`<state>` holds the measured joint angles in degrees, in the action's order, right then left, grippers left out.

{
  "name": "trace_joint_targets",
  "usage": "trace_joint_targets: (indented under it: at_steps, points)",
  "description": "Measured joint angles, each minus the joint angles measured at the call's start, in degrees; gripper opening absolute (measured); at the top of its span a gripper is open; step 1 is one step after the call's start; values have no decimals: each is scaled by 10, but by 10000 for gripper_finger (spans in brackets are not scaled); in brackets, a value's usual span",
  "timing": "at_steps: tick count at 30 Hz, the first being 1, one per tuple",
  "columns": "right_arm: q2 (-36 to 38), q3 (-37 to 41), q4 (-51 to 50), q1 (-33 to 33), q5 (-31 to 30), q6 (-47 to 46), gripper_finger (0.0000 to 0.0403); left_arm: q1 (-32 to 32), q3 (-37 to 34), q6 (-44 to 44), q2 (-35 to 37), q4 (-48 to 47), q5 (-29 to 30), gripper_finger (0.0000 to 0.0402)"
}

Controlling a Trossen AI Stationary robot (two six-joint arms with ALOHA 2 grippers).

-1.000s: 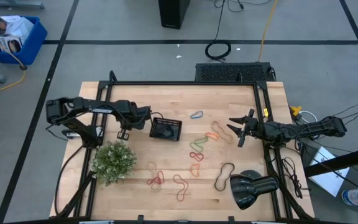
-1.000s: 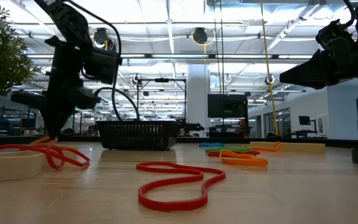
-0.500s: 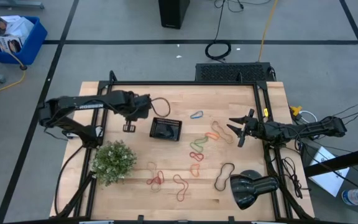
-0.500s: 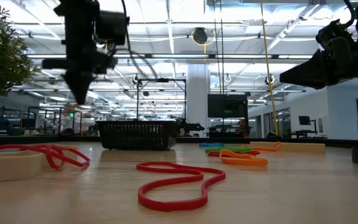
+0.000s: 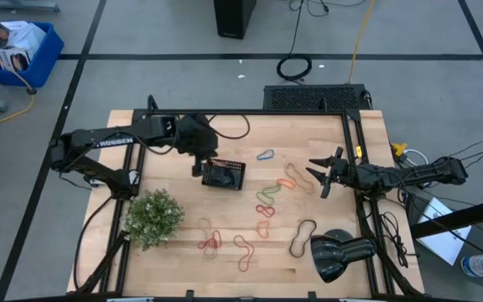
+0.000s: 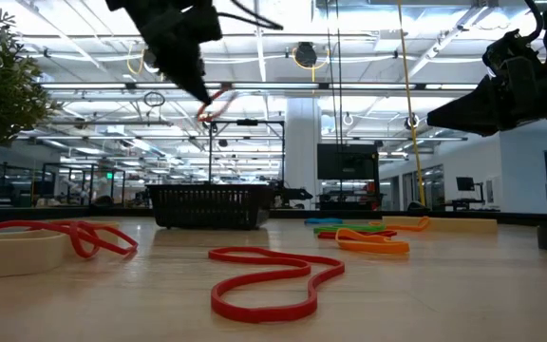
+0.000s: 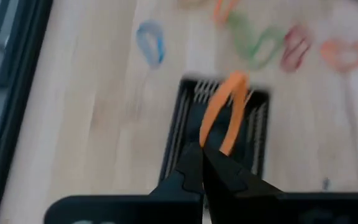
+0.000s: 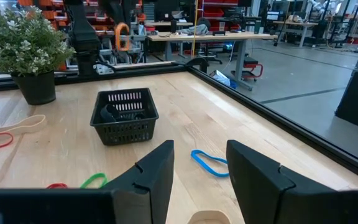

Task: Pick and place rubber bands into bin
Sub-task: Put the top left orange rubber band into the black bin

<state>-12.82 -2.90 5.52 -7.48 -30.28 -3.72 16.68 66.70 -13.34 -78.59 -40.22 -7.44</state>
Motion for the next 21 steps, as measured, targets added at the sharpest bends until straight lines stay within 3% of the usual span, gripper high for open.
trace_joint_targets:
  at_steps: [9, 15, 21]
  points:
    - [0, 0, 0, 0, 0, 0, 141, -16, -82, 9, 0, 157, -48, 6]
    - [0, 0, 0, 0, 0, 1, 141, -19, -197, 35, -1, 329, -42, 5]
    - [0, 0, 0, 0, 0, 1, 141, -22, -262, 34, -1, 396, 0, 3]
